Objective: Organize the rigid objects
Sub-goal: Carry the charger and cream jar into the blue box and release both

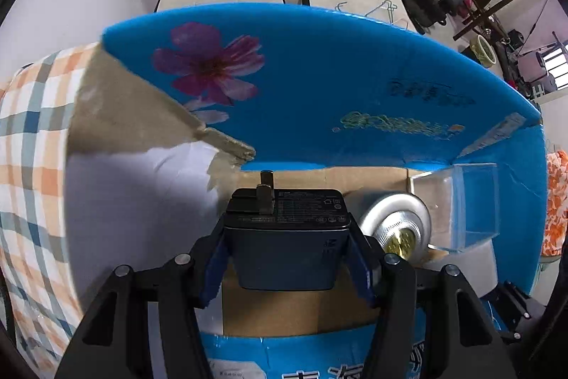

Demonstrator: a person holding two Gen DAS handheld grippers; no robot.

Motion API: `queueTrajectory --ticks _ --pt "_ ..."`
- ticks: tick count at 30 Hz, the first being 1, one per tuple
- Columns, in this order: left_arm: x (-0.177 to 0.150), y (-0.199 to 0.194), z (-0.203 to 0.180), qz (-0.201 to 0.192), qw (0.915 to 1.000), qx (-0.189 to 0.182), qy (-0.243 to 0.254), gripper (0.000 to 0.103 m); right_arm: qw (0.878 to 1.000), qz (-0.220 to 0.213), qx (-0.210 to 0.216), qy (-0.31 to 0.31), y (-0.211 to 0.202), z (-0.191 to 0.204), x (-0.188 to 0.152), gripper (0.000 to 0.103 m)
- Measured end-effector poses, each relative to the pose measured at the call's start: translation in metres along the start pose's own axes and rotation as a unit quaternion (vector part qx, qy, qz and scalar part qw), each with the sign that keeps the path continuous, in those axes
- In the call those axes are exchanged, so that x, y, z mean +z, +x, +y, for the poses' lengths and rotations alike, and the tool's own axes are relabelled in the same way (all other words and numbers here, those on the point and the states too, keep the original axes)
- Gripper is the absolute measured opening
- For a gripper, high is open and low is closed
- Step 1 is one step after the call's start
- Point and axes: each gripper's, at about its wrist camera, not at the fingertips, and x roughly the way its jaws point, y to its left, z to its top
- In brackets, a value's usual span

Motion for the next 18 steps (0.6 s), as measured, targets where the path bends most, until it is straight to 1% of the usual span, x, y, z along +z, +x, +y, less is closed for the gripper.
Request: queueTrajectory --ticks 3,9,11,12,13,15,16,18 --pt "0.005 0.009 0.002 0.016 0.9998 -0.005 -0.006 0.057 1.000 0.004 0.003 0.004 0.004 -0.002 0.005 0.071" --pt "0.013 0.011 0.000 0.037 0.9993 0.000 -0.003 0.058 1.000 0.014 -0.007 0.003 0.006 0.000 0.016 0.072" --pt "0.016 0.010 -0.003 0.043 0.9990 0.004 0.001 0.058 1.000 0.007 -0.008 -0.001 0.002 0.001 0.017 0.077" --pt "0.015 0.007 -0.004 0.046 0.9989 0.007 0.004 0.059 1.000 0.002 -0.008 -0.005 -0.002 0.004 0.017 0.083" --pt "0.015 0.004 -0.005 0.044 0.9990 0.008 0.006 0.061 1.000 -0.002 -0.006 -0.007 -0.004 0.005 0.017 0.089" --pt "0.013 -0.006 -0.007 0.033 0.9994 0.003 0.007 0.069 1.000 -0.014 -0.012 -0.017 -0.013 0.010 0.018 0.096" --pt "0.011 -0.009 -0.007 0.028 0.9996 0.003 0.007 0.072 0.999 -0.019 -0.015 -0.021 -0.015 0.012 0.017 0.099" --pt "0.008 -0.020 -0.010 0.018 0.9997 0.000 0.014 0.083 0.999 -0.027 -0.024 -0.031 -0.022 0.012 0.015 0.103"
